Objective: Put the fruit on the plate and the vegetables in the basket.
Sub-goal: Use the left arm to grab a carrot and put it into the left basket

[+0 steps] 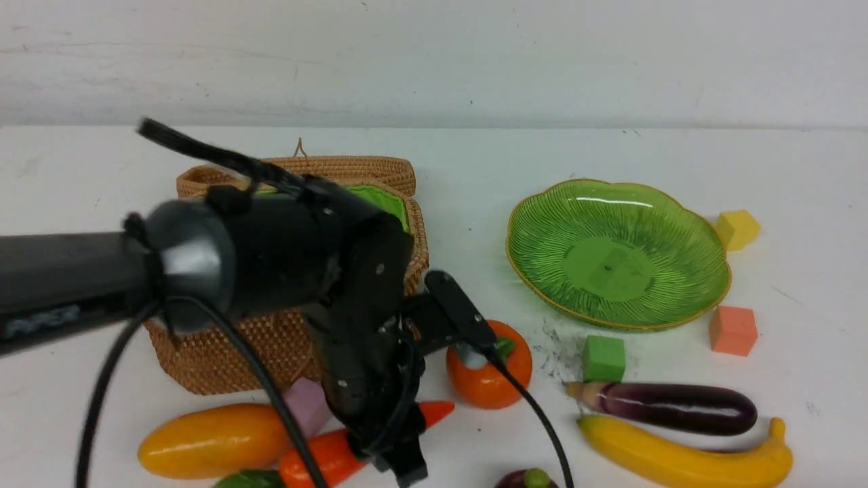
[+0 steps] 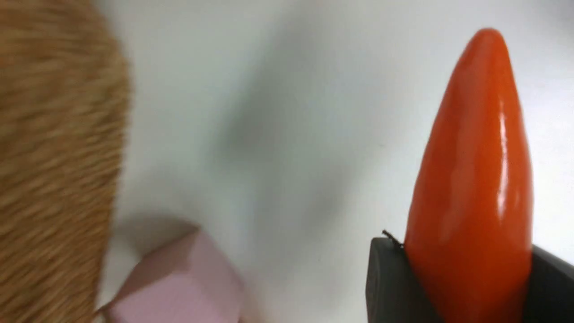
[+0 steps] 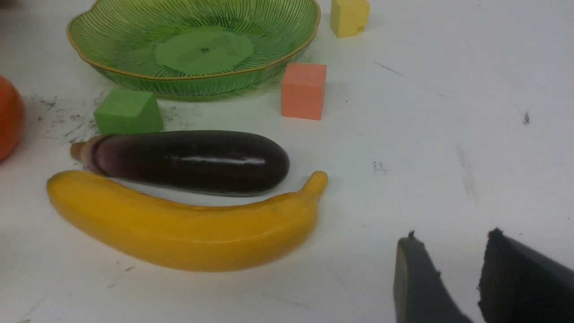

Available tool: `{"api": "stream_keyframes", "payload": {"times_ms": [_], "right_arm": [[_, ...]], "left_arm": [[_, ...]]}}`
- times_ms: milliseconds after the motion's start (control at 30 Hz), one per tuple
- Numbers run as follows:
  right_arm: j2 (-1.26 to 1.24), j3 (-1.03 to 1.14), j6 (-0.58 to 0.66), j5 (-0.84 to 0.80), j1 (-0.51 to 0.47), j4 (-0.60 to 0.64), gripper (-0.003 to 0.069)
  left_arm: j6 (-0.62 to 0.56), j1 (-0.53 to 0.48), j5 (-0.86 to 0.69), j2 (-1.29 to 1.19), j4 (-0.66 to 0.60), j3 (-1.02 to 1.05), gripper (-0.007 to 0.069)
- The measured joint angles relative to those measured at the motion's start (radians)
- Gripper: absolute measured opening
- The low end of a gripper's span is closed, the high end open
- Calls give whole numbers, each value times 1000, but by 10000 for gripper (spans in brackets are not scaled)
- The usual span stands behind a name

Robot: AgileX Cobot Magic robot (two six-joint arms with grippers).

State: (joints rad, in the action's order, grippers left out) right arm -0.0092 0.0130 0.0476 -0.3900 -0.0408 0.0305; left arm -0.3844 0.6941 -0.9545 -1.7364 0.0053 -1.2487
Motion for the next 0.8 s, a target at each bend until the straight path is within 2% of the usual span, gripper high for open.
{"api": "stream_keyframes", "payload": {"times_ms": [200, 367, 467, 667, 800], "right_arm": [[0, 0, 0, 0, 0, 0, 242], [0, 0, 0, 0, 0, 0, 242], [0, 0, 0, 0, 0, 0, 242], [0, 0, 0, 0, 0, 0, 242], [0, 0, 0, 0, 0, 0, 242]], "left_arm": [[-4, 0, -14, 203, 58, 2, 288], [17, 0, 34, 320, 218, -9, 288], [77, -1, 152, 348, 425, -17, 288], [219, -90, 390, 277, 638, -17, 288], [242, -163, 503, 163, 768, -17, 288]]}}
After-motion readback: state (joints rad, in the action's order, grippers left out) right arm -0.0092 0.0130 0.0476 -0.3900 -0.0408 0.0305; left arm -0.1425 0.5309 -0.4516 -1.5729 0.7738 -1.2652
